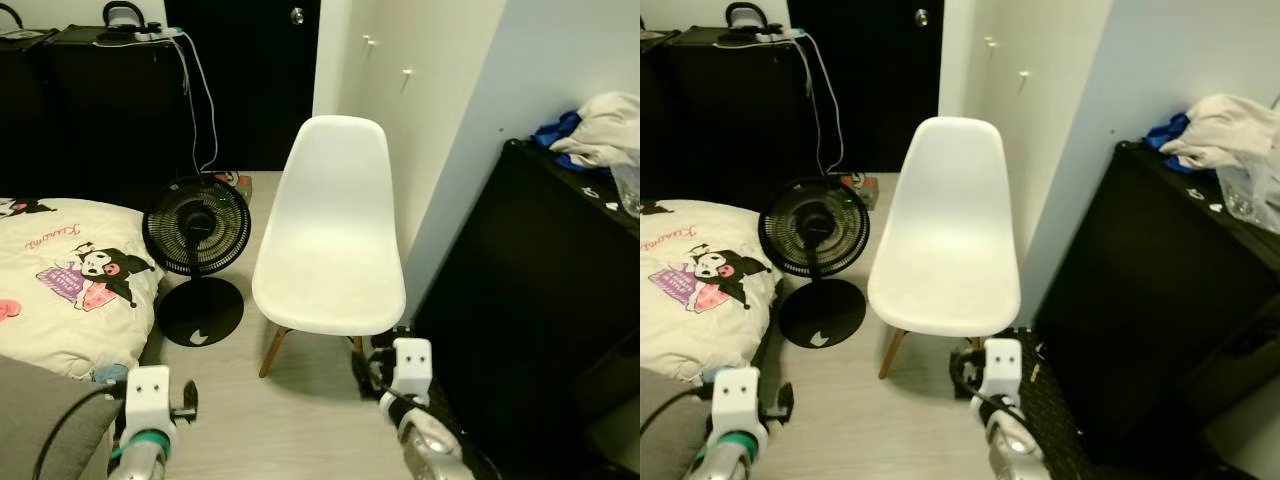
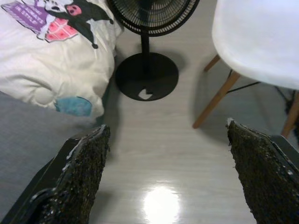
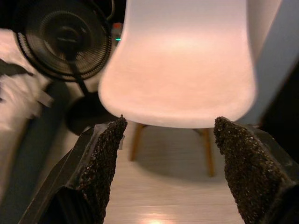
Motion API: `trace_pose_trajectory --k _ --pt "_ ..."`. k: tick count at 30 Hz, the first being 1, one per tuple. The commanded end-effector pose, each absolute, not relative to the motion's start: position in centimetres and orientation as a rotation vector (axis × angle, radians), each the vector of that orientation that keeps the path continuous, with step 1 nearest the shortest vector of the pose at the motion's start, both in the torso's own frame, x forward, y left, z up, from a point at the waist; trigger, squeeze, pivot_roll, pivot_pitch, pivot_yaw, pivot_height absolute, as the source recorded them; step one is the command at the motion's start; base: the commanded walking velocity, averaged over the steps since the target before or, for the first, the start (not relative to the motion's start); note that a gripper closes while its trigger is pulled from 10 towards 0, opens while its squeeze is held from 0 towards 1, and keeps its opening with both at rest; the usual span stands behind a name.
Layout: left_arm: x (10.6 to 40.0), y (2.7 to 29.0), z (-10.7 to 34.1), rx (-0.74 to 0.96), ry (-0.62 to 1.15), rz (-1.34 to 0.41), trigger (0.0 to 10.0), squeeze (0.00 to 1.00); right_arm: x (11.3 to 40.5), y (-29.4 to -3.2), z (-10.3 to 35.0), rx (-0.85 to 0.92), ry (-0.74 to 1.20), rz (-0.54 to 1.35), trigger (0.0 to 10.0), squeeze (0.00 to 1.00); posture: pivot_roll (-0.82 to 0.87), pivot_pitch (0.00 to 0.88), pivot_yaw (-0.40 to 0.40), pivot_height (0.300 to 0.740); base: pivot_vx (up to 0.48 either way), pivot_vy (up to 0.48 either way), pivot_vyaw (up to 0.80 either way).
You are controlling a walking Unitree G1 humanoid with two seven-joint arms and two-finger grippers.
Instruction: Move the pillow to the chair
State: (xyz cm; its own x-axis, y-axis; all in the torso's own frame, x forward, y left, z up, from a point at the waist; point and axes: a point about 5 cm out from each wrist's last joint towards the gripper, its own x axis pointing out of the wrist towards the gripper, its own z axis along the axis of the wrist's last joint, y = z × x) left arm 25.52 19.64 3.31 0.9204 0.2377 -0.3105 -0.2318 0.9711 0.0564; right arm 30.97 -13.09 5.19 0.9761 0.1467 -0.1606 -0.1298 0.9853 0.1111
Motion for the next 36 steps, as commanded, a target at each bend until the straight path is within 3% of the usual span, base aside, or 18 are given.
trace_pose_trajectory --k 1,6,11,20,36 --pt "25.6 18.7 4.2 0.013 0.285 0.211 10.0 0.0 30.3 -13.3 4.4 0.062 0.201 0.122 10.0 0.0 0.04 0.042 -0.017 0.74 0.0 0.0 0.0" --pt "25.1 17.4 4.9 -0.107 0.227 0.171 10.0 0.0 29.9 -13.2 4.8 0.15 0.118 0.099 10.0 0.0 0.04 0.041 -0.009 0.74 0.0 0.0 0.0" --pt "25.7 17.9 6.3 -0.036 0.152 0.162 10.0 0.0 29.5 -13.3 5.2 0.207 0.138 0.144 10.0 0.0 0.03 0.046 -0.014 0.74 0.0 0.0 0.0" --pt "26.3 17.9 6.6 -0.047 0.185 0.187 10.0 0.0 28.7 -13.3 4.5 0.243 0.191 0.144 10.0 0.0 0.03 0.052 -0.008 0.74 0.0 0.0 0.0" --pt "26.4 15.7 7.8 0.026 0.139 0.081 10.0 0.0 28.7 -13.1 4.9 0.259 0.204 0.118 10.0 0.0 0.04 0.055 0.007 0.74 0.0 0.0 0.0"
